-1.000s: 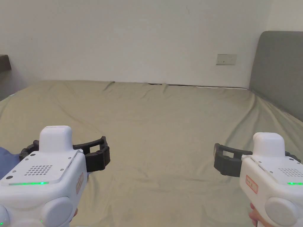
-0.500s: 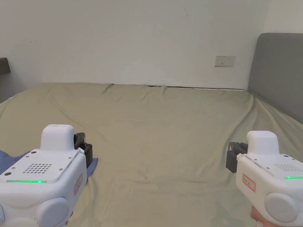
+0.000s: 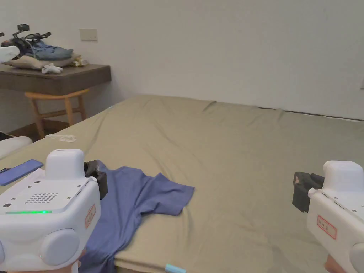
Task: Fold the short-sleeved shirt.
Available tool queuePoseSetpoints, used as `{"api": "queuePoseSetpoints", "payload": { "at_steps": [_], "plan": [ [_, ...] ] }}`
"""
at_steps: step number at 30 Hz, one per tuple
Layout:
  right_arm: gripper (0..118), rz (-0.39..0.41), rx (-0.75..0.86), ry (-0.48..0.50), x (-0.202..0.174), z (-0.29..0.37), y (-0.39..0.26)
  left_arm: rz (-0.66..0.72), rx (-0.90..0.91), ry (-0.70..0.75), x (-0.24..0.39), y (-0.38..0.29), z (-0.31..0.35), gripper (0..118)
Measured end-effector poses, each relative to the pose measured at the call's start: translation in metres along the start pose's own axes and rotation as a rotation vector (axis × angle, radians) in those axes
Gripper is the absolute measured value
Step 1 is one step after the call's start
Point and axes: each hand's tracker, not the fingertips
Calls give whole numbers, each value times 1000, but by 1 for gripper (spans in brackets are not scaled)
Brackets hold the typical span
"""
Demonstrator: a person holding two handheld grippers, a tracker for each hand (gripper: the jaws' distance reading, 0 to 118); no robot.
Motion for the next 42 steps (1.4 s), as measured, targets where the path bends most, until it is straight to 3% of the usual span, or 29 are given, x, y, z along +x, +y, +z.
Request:
{"api": "queuePoseSetpoints", "payload": {
  "at_steps": [2,9,14,18,20,23,24,25,26,27,28,30,34,37,38,39,41,42],
  "plan": [
    [3,-22,-10,64,-18,-16,2,8,-7,65,-20,-3,10,0],
    [3,30,-39,216,-64,-31,2,33,-29,154,-52,-8,26,0],
    [3,66,-38,240,-68,-20,4,78,-121,100,-41,-9,12,0],
    [3,11,-92,266,-57,-28,4,37,-181,68,-25,-1,-33,0],
    [3,-25,-132,276,-56,-30,-2,24,-295,-5,-16,-4,-74,0],
    [3,-25,-156,273,-55,-33,-10,-25,-312,-11,-9,-16,-139,0],
    [3,-34,-170,275,-53,-36,-11,-63,-345,-29,-7,-28,-172,11],
    [3,-37,-185,267,-52,-38,-12,-65,-388,-67,-5,-35,-196,49],
    [3,-38,-200,265,-49,-41,-13,-21,-449,-113,-2,-45,-223,102],
    [3,-37,-209,263,-47,-43,-14,3,-512,-125,1,-52,-245,118],
    [3,-36,-215,254,-44,-45,-15,21,-596,-121,6,-65,-265,118],
    [3,-40,-206,220,-38,-49,-17,107,-508,-143,16,-79,-293,118],
    [3,-38,-226,177,-26,-53,-21,-11,-664,-162,42,-99,-345,118],
    [3,-77,-270,133,-20,-56,-27,-132,-824,-92,64,-135,-370,118],
    [3,-93,-275,135,-18,-55,-28,1,-674,-108,67,-122,-374,118],
    [3,-99,-278,137,-16,-54,-29,11,-678,-89,72,-122,-379,102],
    [3,-93,-284,139,-16,-52,-30,-43,-619,-38,64,-117,-375,52],
    [3,-88,-285,141,-16,-51,-30,-51,-609,-42,66,-116,-379,8]
  ]
}}
